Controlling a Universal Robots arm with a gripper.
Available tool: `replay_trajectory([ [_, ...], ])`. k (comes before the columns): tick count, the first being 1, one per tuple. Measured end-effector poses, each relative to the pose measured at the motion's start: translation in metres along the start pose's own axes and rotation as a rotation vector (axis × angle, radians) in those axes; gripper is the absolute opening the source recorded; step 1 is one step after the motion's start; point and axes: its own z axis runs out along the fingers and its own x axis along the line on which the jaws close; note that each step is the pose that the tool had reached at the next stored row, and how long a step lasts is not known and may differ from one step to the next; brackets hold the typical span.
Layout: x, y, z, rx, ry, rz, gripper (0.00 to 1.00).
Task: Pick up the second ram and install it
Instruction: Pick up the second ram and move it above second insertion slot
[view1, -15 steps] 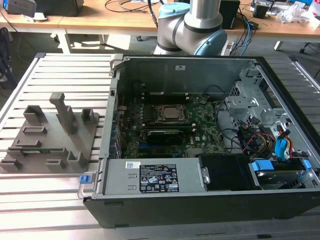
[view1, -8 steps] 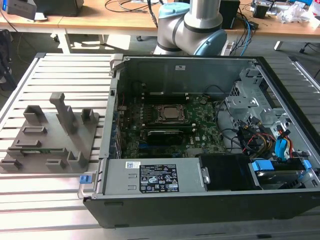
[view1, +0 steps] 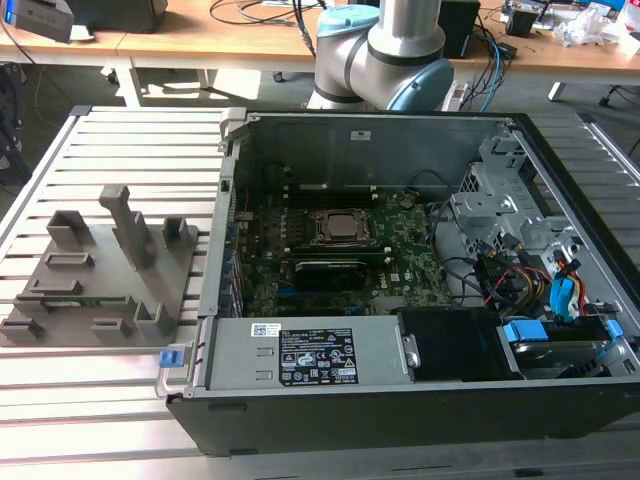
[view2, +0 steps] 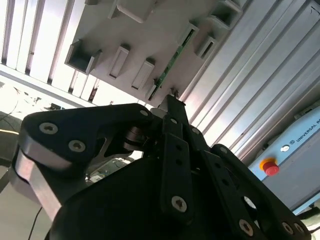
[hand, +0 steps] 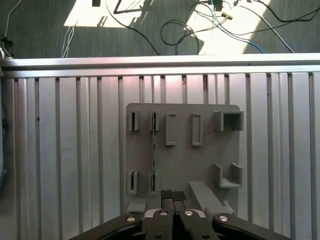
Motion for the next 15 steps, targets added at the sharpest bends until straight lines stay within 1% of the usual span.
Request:
replay_trajectory([
  [2, 0.0000, 0.0000, 0.0000, -0.0001, 0.0000, 0.000, 0.11],
  [4, 0.0000, 0.0000, 0.0000, -0.0001, 0.0000, 0.000, 0.24],
  [5, 0.0000, 0.0000, 0.0000, -0.0001, 0.0001, 0.000, 0.24],
  [6, 0.0000, 0.0000, 0.0000, 0.0000, 0.0000, 0.000, 0.36],
  [11, 0.0000, 0.0000, 0.0011, 0.0000, -0.0001, 0.001, 0.36],
  [15, -0.0002, -0.0001, 0.0073, -0.0001, 0.0000, 0.001, 0.36],
])
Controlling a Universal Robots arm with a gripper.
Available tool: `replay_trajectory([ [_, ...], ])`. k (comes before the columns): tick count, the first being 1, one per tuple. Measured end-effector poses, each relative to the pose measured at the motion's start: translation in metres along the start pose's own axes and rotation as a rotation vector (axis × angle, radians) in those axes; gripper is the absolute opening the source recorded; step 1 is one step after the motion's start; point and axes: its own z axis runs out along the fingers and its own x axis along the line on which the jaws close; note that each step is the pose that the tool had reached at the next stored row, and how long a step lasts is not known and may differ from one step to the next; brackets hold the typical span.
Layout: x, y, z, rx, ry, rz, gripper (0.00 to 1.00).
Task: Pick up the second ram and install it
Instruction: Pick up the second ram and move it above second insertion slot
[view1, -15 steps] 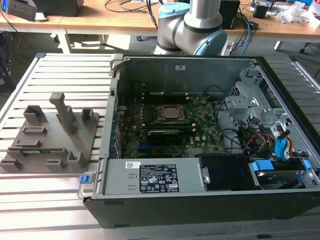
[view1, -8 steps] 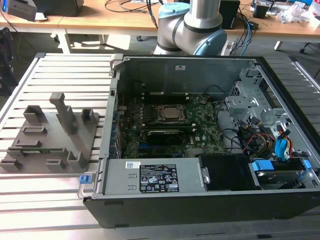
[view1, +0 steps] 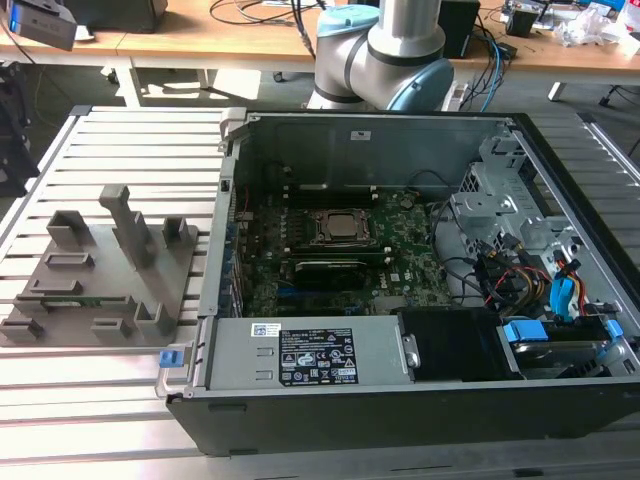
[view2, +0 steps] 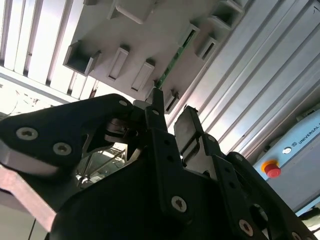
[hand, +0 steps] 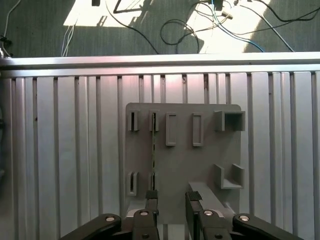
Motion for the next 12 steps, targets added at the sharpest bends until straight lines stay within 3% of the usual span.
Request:
replay_trajectory([
  [12, -0.0002, -0.0002, 0.0118, 0.0001, 0.0000, 0.000, 0.36],
])
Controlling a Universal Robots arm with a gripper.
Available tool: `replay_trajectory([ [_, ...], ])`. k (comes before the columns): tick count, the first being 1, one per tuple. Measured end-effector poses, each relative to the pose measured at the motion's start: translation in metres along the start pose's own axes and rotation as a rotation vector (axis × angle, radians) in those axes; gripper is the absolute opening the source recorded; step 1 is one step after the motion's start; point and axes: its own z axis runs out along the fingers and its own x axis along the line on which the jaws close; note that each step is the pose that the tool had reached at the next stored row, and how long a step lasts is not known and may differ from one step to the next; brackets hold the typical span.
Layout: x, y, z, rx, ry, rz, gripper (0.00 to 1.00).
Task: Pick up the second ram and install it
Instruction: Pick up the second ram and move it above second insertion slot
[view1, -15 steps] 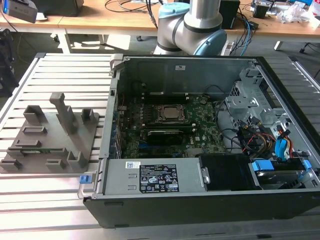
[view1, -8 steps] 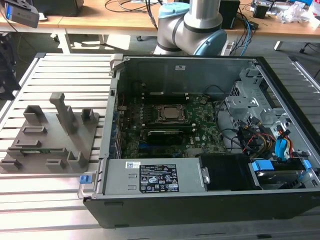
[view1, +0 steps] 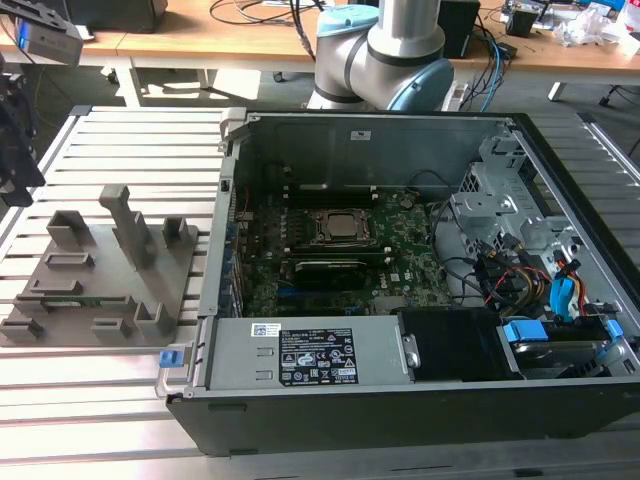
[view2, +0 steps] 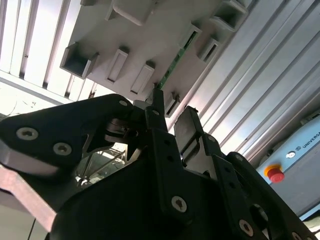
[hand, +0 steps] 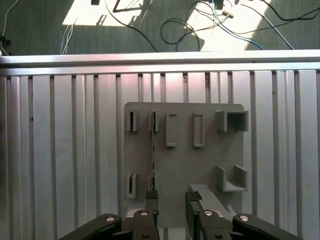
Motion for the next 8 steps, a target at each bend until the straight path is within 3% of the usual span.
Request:
replay_trajectory([
  [8, -0.0002, -0.0001, 0.0075, 0.0000, 0.0000, 0.000, 0.36],
])
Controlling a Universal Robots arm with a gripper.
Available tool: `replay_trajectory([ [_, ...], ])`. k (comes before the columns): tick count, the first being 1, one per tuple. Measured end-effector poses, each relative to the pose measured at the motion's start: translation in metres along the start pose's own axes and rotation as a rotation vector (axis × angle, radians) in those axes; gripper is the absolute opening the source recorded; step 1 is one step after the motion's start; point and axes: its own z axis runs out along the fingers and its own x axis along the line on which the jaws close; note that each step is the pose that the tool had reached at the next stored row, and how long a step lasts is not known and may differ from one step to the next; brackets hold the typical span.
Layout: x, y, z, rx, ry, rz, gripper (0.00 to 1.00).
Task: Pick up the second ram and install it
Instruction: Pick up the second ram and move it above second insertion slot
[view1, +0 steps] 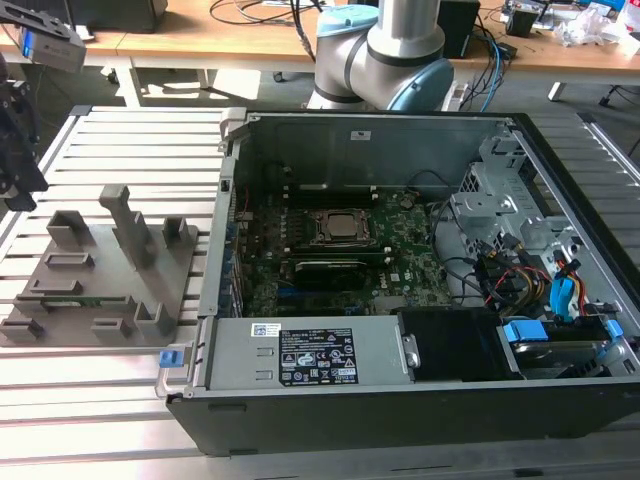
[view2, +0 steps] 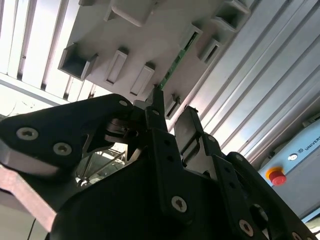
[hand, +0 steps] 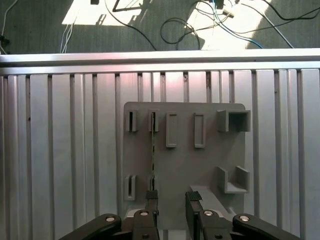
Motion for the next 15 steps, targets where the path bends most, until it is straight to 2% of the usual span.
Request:
replay_trajectory([
  [3, -0.0001, -0.0001, 0.0052, 0.0001, -0.0001, 0.000, 0.36],
  [11, 0.0000, -0.0005, 0.0247, 0.0000, -0.0001, 0.000, 0.36],
  [15, 0.0001, -0.0006, 0.0297, 0.0000, 0.0000, 0.000, 0.36],
])
